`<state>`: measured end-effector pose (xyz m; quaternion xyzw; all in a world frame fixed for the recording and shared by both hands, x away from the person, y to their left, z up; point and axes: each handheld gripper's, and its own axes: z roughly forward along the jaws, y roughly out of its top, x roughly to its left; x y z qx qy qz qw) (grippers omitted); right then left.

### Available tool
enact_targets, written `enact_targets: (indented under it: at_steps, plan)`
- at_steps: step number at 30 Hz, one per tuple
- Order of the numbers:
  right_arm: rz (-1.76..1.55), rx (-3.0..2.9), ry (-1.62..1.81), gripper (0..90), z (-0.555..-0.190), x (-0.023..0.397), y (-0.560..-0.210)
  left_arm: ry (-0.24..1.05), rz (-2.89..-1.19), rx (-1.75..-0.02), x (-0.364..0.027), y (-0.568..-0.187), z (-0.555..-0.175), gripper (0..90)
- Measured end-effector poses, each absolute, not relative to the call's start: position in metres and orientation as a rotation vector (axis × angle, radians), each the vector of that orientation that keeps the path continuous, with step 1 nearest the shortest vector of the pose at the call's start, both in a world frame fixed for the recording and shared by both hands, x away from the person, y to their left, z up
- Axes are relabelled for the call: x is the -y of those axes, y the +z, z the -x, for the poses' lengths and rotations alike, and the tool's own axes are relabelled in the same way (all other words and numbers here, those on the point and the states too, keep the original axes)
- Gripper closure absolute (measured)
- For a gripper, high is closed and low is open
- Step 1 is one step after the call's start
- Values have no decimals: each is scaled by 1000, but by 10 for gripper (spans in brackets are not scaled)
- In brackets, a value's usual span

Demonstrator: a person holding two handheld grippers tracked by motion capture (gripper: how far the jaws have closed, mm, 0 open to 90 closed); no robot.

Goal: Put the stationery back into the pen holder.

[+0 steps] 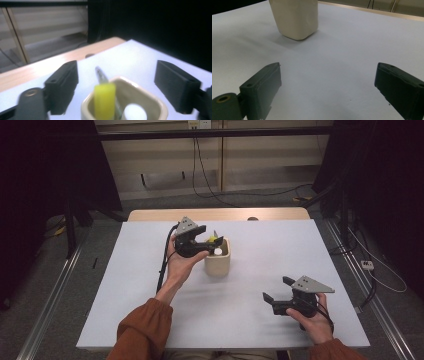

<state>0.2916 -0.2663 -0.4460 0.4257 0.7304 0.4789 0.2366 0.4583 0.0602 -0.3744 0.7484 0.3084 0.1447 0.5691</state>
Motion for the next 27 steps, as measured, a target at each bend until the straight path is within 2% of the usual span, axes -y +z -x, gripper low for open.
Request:
enact_targets:
  at_steps: [3,7,17,27]
  plan:
    - [-1167,-2003,1314,70,-292,266,-446,345,-1800,-726,-64,-372,-457,118]
    - [-1169,-2003,1313,69,-292,266,-446,356,-1818,-728,-71,-368,-454,84]
    - [-1170,-2001,1311,68,-292,266,-446,363,-1841,-755,-85,-363,-443,42]
    - [-1171,-1999,1311,68,-292,266,-446,364,-1902,-769,-102,-370,-430,43]
